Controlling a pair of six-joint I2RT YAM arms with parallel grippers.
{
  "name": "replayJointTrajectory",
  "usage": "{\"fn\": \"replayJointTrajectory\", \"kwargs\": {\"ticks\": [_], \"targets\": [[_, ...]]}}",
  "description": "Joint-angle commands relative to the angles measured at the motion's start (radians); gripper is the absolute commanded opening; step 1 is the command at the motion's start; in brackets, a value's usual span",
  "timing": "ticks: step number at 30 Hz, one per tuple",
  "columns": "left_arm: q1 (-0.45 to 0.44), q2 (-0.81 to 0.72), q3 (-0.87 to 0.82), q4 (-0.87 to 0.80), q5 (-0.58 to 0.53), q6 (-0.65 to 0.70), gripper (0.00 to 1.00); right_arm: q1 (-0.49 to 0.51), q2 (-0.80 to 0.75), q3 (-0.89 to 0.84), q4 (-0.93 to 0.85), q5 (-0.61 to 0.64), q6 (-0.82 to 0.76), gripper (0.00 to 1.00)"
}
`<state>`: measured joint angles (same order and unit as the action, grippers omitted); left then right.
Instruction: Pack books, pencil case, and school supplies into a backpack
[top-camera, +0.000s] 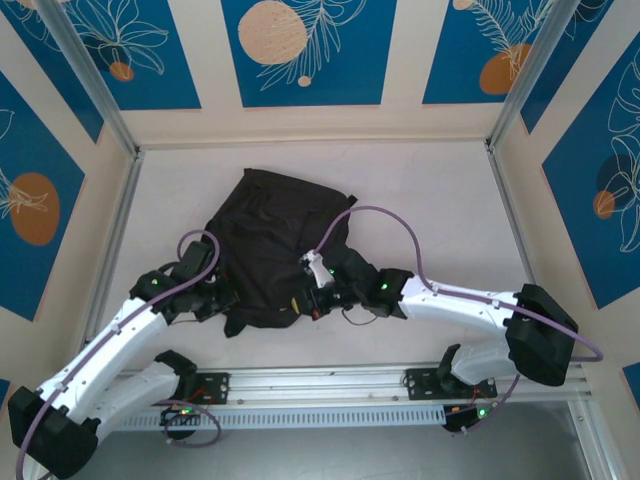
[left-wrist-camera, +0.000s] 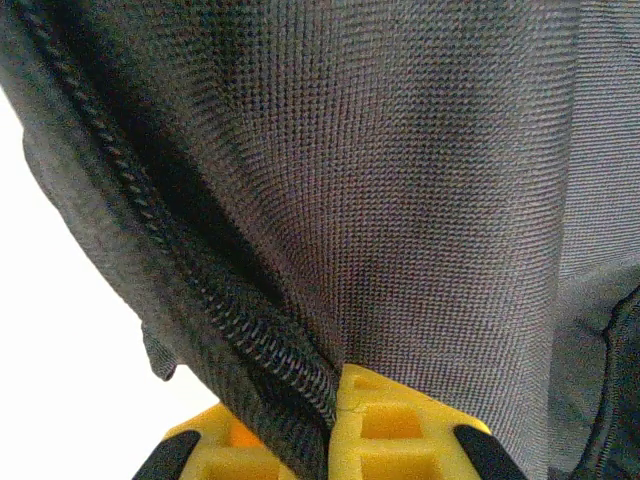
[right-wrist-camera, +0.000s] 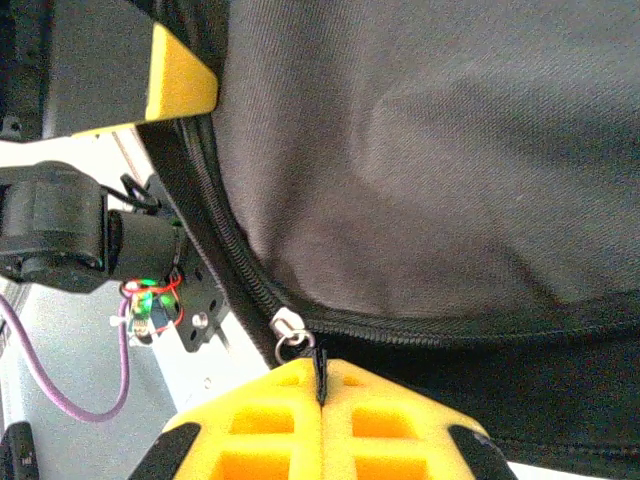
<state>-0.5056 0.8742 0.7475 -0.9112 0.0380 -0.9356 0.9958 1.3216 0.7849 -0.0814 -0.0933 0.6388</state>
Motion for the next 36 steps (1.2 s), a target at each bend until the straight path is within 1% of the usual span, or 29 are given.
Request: {"fn": "replayJointTrajectory", "kwargs": {"ticks": [1, 5, 9, 12, 15, 21, 25, 28, 29, 30, 33, 34, 36], "targets": [[0.001, -0.026, 0.035, -0.066, -0.100, 0.040, 0.02, -0.032, -0.023, -0.007, -0.083, 0.015, -0.018, 0.00], [0.007, -0.043, 0.031, -0.074, -0.106, 0.045, 0.02, -0.051, -0.026, 0.004, -0.105, -0.002, -0.032, 0.00], [0.017, -0.044, 0.054, -0.097, -0.130, 0.070, 0.02, -0.057, -0.033, 0.012, -0.127, -0.005, -0.040, 0.00], [0.032, -0.035, 0.071, -0.095, -0.128, 0.095, 0.02, -0.058, -0.041, 0.012, -0.122, -0.017, -0.036, 0.00], [0.061, -0.009, 0.072, -0.074, -0.095, 0.120, 0.02, -0.057, -0.042, 0.014, -0.110, -0.027, -0.025, 0.00], [0.122, 0.008, 0.075, -0.064, -0.075, 0.153, 0.03, -0.061, -0.042, 0.031, -0.118, 0.022, -0.025, 0.00], [0.163, -0.010, 0.061, -0.074, -0.080, 0.167, 0.04, -0.062, -0.029, 0.052, -0.121, 0.013, -0.039, 0.00], [0.197, -0.007, 0.048, -0.066, -0.071, 0.178, 0.06, -0.057, -0.007, 0.061, -0.098, -0.020, -0.031, 0.00], [0.205, -0.003, 0.044, -0.063, -0.062, 0.173, 0.09, -0.052, 0.002, 0.064, -0.088, -0.029, -0.027, 0.00], [0.206, -0.001, 0.032, -0.053, -0.038, 0.160, 0.15, -0.045, 0.014, 0.070, -0.078, -0.038, -0.021, 0.00], [0.202, -0.033, -0.014, -0.003, 0.097, 0.105, 0.42, -0.017, 0.053, 0.093, -0.067, -0.043, -0.013, 0.00], [0.197, -0.053, -0.021, -0.001, 0.124, 0.079, 0.49, -0.010, 0.061, 0.097, -0.064, -0.039, -0.009, 0.00], [0.162, -0.083, -0.013, -0.021, 0.138, 0.032, 0.60, 0.001, 0.071, 0.096, -0.048, -0.036, -0.003, 0.00]]}}
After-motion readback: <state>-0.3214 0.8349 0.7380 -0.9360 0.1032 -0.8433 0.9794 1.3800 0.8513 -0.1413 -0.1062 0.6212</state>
